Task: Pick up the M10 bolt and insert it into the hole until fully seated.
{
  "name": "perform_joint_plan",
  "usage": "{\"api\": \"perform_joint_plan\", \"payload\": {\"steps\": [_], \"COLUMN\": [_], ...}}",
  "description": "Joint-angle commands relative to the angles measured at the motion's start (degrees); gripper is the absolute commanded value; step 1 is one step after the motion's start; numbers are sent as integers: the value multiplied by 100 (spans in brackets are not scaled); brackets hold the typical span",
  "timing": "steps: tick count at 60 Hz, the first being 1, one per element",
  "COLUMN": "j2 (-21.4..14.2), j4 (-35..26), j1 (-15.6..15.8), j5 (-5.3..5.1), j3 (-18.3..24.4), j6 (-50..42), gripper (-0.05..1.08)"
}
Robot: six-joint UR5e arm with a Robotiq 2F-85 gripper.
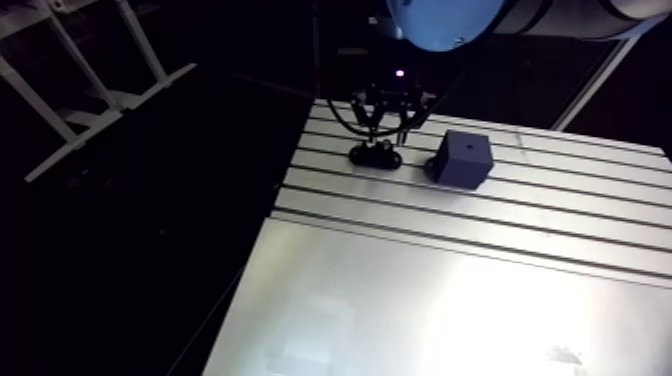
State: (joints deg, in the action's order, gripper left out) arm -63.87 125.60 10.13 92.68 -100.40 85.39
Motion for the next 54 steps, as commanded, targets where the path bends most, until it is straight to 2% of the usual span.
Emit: {"api": "perform_joint_plan", "payload": {"steps": [1, 54], "j2": [29, 55], "j4": [5, 5], "j1": [-2, -2], "j5": [0, 0], "j3": [-1, 9], "j6": [0, 0], "gripper": [51, 56]}}
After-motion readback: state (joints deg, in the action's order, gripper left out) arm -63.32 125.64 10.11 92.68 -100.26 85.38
